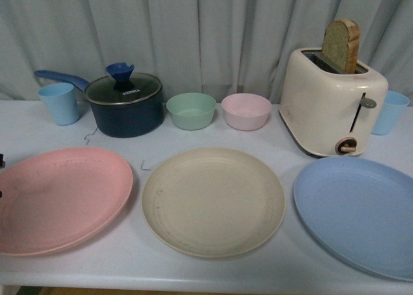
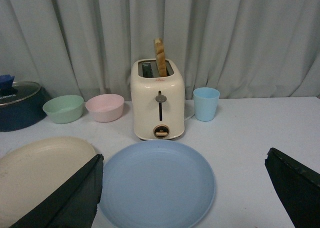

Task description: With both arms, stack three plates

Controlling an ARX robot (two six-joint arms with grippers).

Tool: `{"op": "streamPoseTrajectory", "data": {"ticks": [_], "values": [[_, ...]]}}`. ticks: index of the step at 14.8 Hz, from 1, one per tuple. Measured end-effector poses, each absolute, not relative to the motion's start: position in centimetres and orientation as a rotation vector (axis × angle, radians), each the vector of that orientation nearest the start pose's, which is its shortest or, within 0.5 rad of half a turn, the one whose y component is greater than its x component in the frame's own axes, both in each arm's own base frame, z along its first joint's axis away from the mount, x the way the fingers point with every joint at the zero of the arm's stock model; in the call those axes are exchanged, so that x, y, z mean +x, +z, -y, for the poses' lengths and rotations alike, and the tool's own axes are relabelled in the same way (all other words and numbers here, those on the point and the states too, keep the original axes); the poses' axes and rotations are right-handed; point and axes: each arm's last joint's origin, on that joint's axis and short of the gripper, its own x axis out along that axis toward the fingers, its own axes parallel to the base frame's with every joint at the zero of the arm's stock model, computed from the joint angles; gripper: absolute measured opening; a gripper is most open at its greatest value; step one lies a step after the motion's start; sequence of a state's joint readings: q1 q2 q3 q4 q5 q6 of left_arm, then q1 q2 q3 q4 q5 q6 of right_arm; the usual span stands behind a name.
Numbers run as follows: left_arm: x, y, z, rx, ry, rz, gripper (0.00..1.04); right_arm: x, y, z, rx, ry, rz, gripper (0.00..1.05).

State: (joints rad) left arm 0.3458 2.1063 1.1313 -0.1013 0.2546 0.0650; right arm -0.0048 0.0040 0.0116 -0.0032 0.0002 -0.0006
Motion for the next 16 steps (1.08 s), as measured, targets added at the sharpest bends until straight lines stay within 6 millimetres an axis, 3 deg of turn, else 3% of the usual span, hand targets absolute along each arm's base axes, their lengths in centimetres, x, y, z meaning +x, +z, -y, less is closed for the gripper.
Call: {"op": "streamPoseTrajectory", "data": {"ticks": [3, 6, 8, 10, 12, 14, 16], "values": [[34.8, 10.2, -12.0, -0.28, 0.086, -0.993, 0.03, 9.7, 16.7, 0.0, -0.001, -0.005, 0.004, 0.98], [33.6, 15.6, -11.3, -0.256, 0.162, -0.891, 0.03, 9.7, 16.7, 0.0, -0.001, -0.005, 0.004, 0.98], [33.4, 19.2, -7.9, -0.298, 0.135, -0.82, 0.03, 9.7, 16.7, 0.0, -0.001, -0.005, 0.004, 0.98], [33.8, 21.2, -2.5, -0.32, 0.082, -0.768, 0.03, 9.7, 16.7, 0.0, -0.001, -0.005, 0.004, 0.98], [34.0, 21.0, 2.8, -0.342, 0.022, -0.775, 0.03, 9.7, 16.7, 0.0, -0.001, -0.005, 0.004, 0.98], [34.6, 18.8, 7.0, -0.363, 0.005, -0.838, 0.03, 9.7, 16.7, 0.0, -0.001, -0.005, 0.004, 0.98], [35.0, 16.1, 9.2, -0.358, 0.017, -0.893, 0.03, 9.7, 16.7, 0.0, -0.001, -0.005, 0.004, 0.98]]}}
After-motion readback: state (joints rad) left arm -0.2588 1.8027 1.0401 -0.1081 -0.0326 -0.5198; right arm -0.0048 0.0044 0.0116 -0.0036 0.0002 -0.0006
